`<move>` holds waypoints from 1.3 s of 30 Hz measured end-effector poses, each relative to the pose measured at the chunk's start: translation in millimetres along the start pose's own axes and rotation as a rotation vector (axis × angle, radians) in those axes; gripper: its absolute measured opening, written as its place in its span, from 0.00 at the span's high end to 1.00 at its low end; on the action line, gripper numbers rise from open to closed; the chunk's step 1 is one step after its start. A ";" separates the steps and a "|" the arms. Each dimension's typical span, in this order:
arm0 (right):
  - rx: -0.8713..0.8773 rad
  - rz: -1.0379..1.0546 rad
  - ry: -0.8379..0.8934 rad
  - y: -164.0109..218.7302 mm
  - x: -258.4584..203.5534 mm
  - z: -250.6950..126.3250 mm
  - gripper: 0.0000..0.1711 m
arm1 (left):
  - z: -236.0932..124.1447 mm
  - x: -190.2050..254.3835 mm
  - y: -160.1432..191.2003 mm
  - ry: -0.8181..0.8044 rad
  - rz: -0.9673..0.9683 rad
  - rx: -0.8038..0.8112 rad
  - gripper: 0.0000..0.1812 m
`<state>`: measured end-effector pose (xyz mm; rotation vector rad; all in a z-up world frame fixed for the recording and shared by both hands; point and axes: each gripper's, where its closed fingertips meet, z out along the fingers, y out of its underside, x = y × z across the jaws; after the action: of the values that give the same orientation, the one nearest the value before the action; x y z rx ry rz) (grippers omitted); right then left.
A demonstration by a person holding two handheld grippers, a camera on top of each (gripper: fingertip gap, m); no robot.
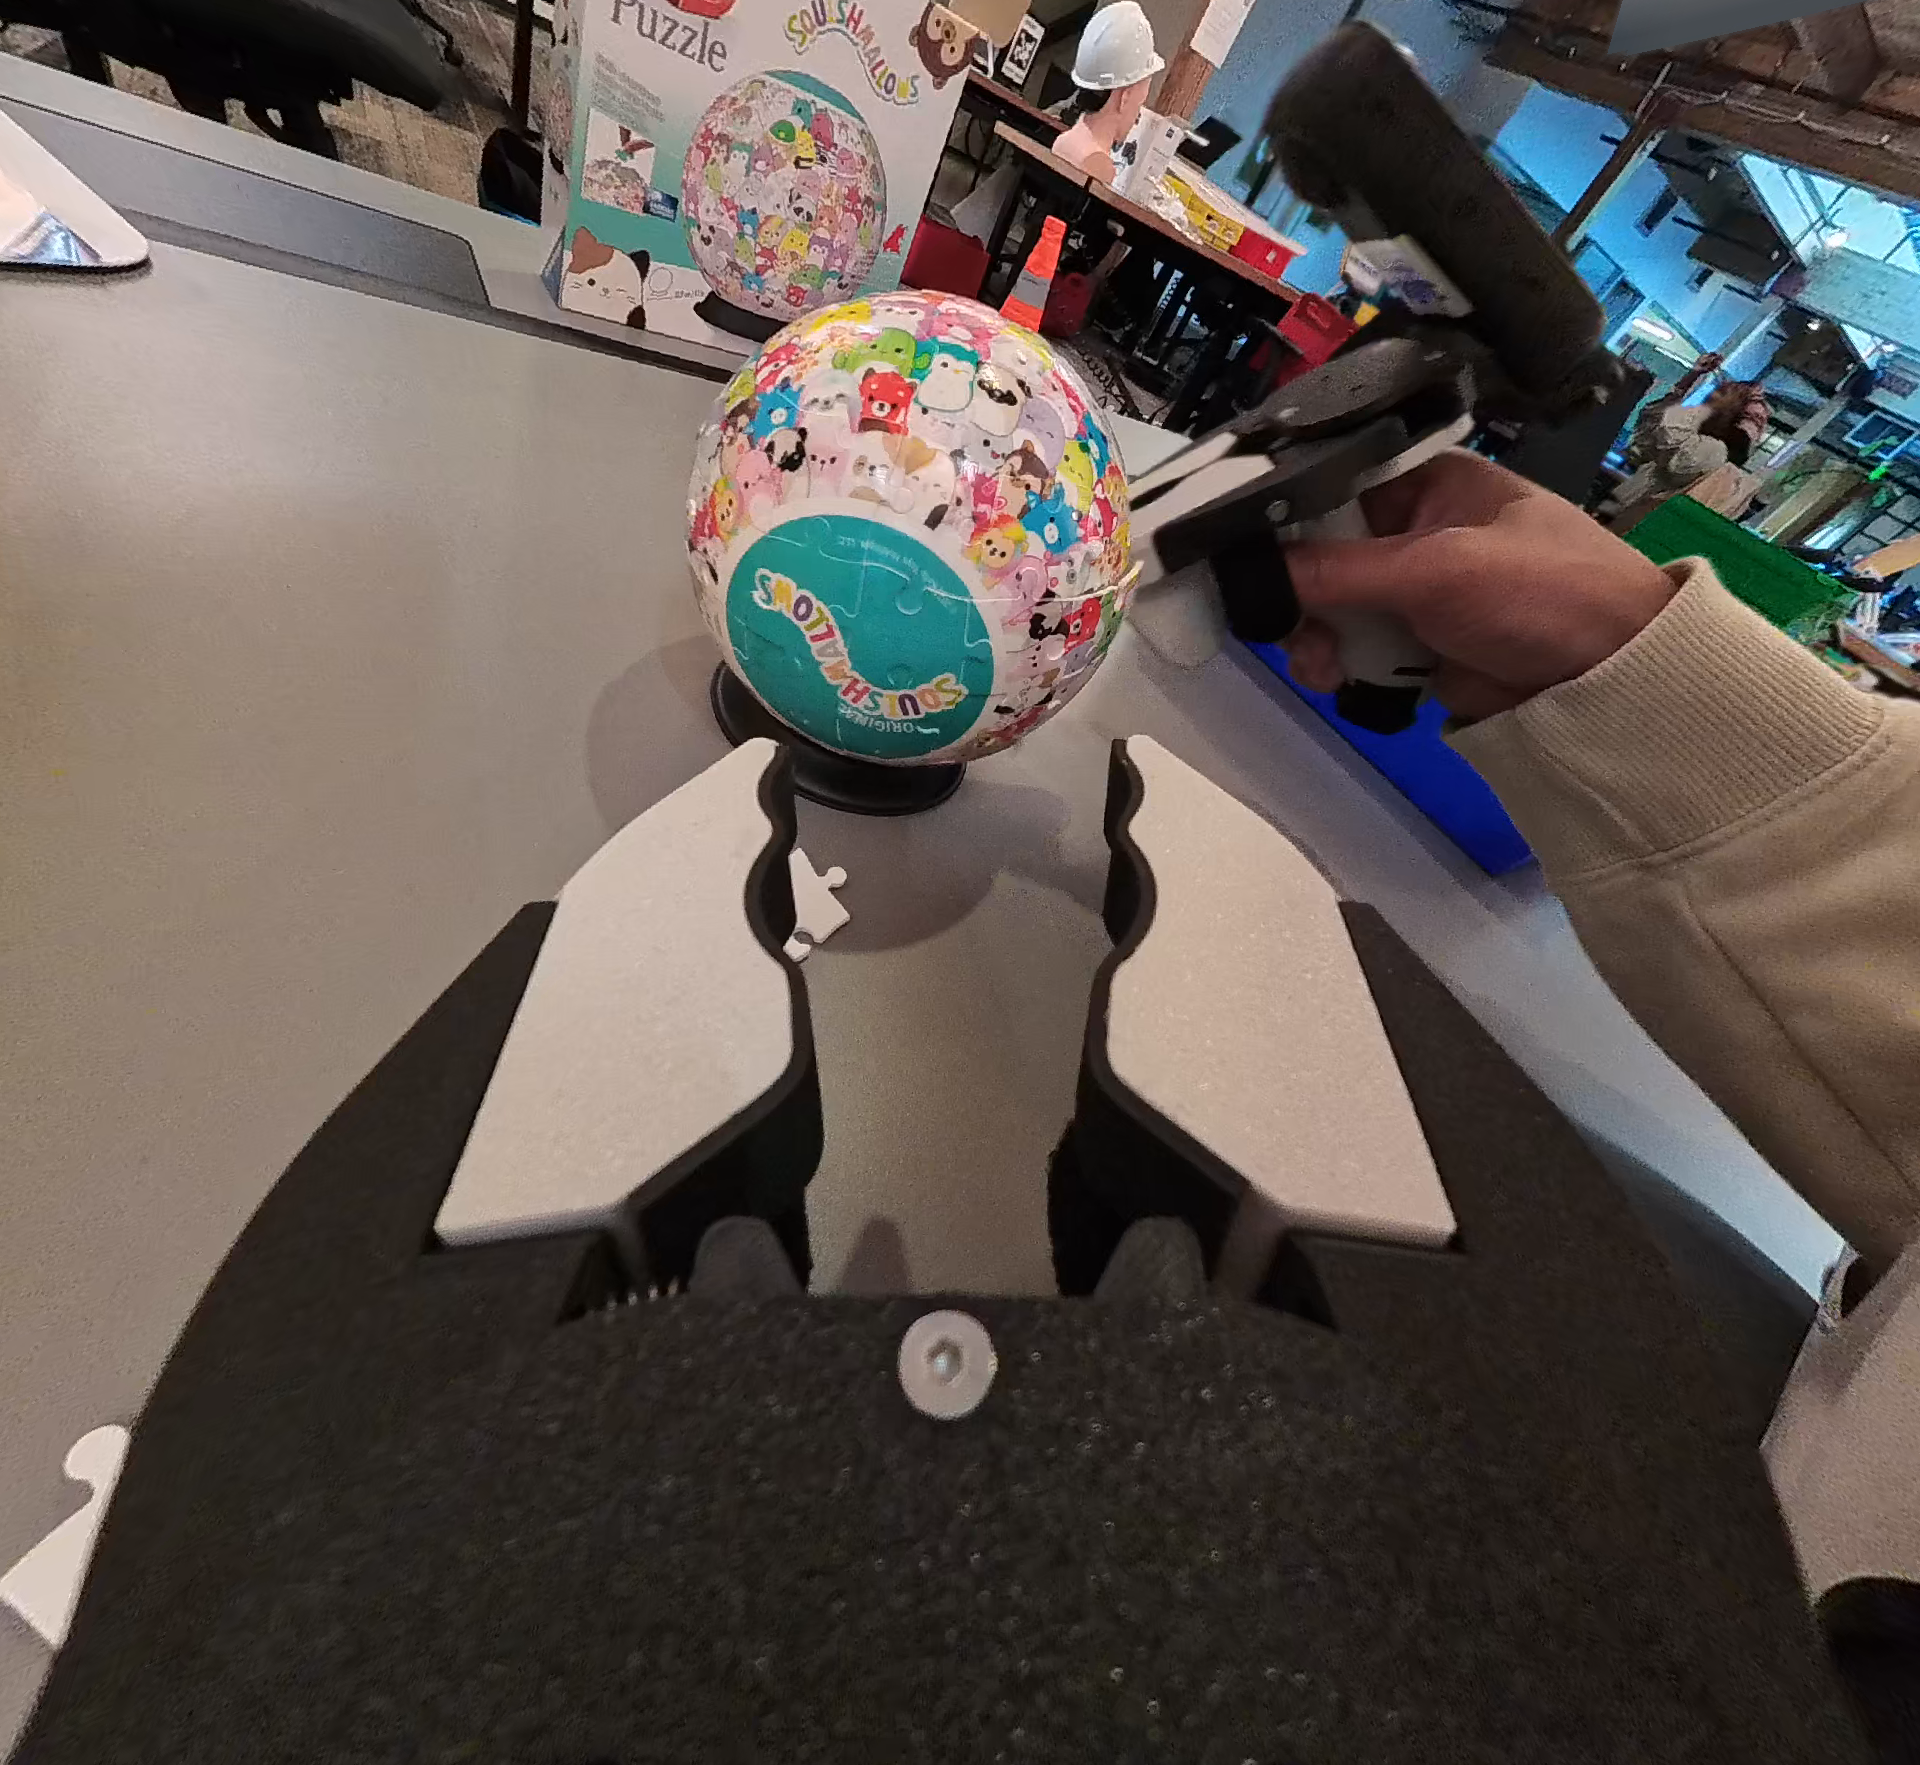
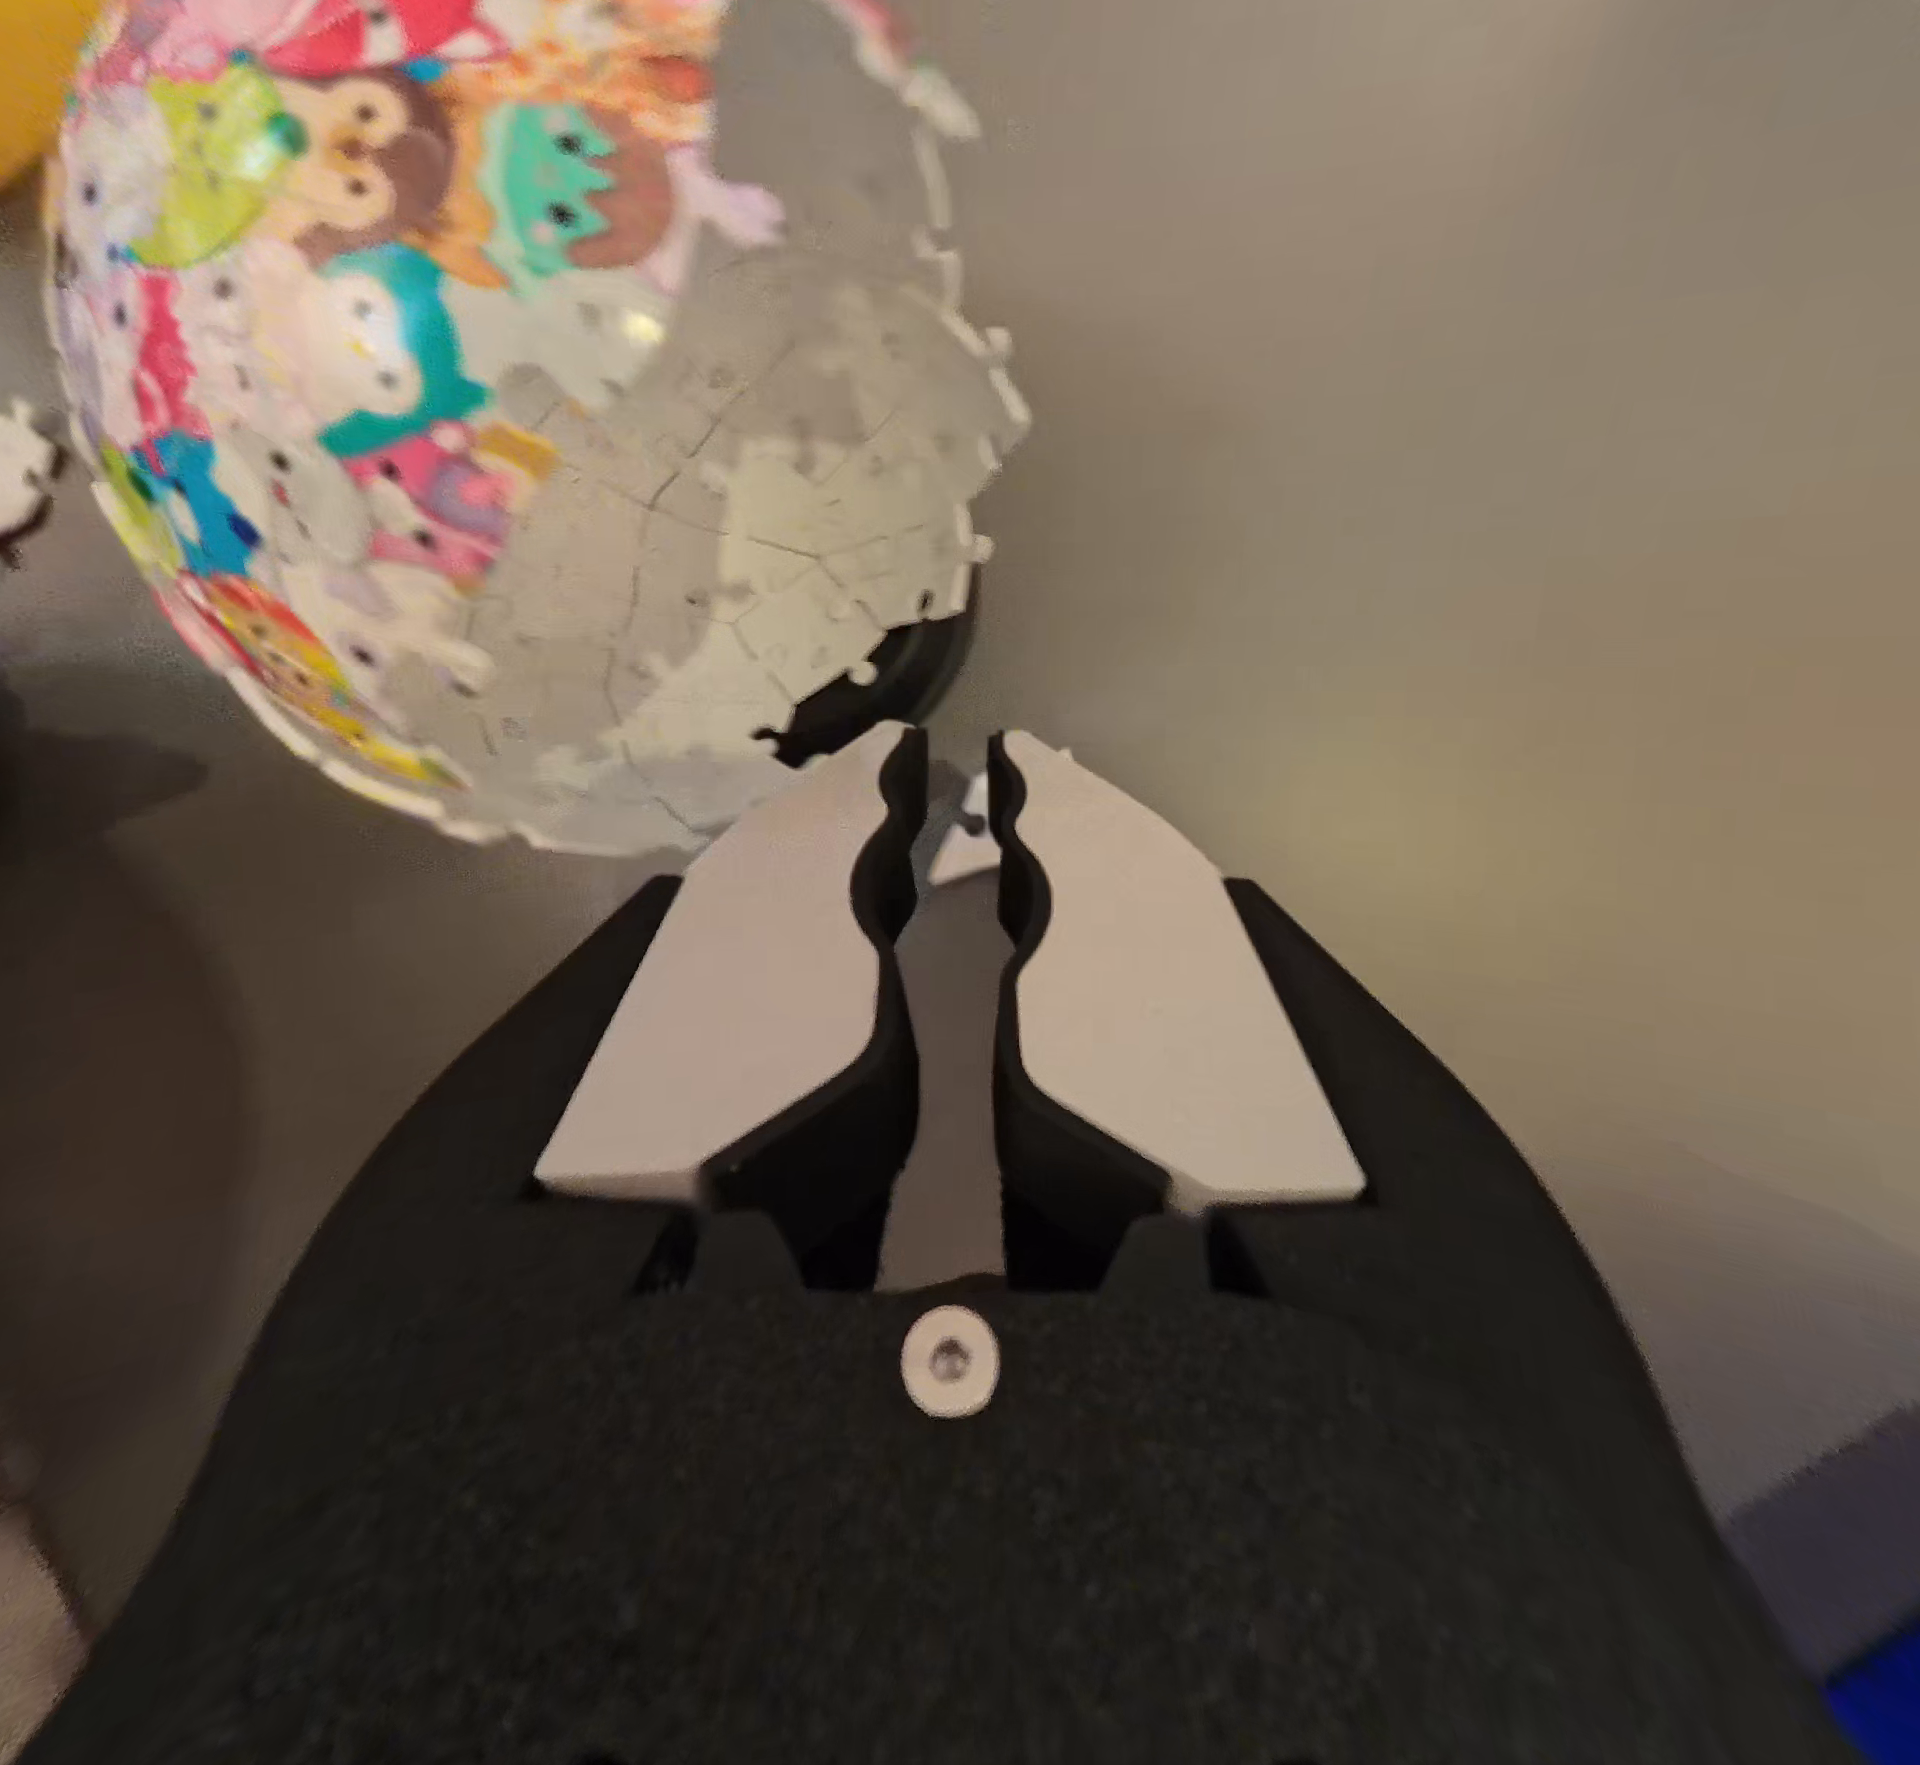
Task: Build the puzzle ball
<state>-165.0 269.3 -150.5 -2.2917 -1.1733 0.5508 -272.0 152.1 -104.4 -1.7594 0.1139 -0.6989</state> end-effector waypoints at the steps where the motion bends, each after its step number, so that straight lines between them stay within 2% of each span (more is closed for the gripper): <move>1: 0.031 0.029 -0.002 2.1 8.7 -7.0 0.94 | 0.2 0.1 0.2 0.000 0.000 -0.001 0.69; 3: 0.082 0.052 -0.074 12.1 17.1 -14.3 0.93 | 0.4 0.1 0.4 -0.001 0.002 -0.003 0.69; 7: 0.231 0.036 -0.264 23.6 -4.8 -13.6 0.89 | 1.0 0.9 1.1 -0.005 0.011 -0.008 0.69; 10: 0.159 -0.123 -0.089 43.4 7.3 8.2 0.90 | 1.2 1.4 1.4 -0.008 0.020 -0.009 0.69; 12: 0.109 -0.183 0.009 49.5 17.1 14.2 0.95 | 0.9 1.5 1.0 -0.009 0.021 -0.006 0.69; 23: 0.154 -0.152 -0.003 36.8 9.0 8.9 0.95 | 2.2 -0.2 -0.4 -0.002 0.003 -0.007 0.68; 25: 0.180 -0.142 -0.032 32.9 1.8 2.3 0.92 | 5.4 -2.8 -11.1 0.025 -0.015 -0.003 0.62; 26: 0.196 -0.131 -0.058 32.1 -4.3 -0.5 0.89 | 7.6 -3.0 -17.9 0.054 -0.026 -0.031 0.58; 29: 0.275 -0.103 -0.141 30.6 -29.0 -7.9 0.86 | 14.9 -3.0 -43.1 0.150 0.002 -0.155 0.54; 30: 0.298 -0.088 -0.147 30.3 -35.6 -9.6 0.85 | 18.0 -3.3 -48.2 0.173 0.040 -0.221 0.49; 32: 0.324 -0.020 -0.134 29.1 -43.2 -10.7 0.81 | 24.1 -14.8 -45.2 0.150 0.172 -0.418 0.47; 34: 0.321 0.066 -0.131 29.8 -50.2 -9.5 0.77 | 28.1 -24.6 -35.9 0.153 0.311 -0.610 0.38; 37: 0.359 0.166 -0.195 25.0 -66.0 -8.8 0.73 | 37.8 -27.5 -28.1 0.227 0.465 -0.791 0.41; 39: 0.300 0.191 -0.191 30.2 -67.5 1.1 0.66 | 46.1 -29.6 -25.6 0.287 0.538 -0.867 0.47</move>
<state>-183.6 198.6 -161.1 -2.1365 -0.8875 0.9665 -279.8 211.9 -99.4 -2.2674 1.1880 -0.5189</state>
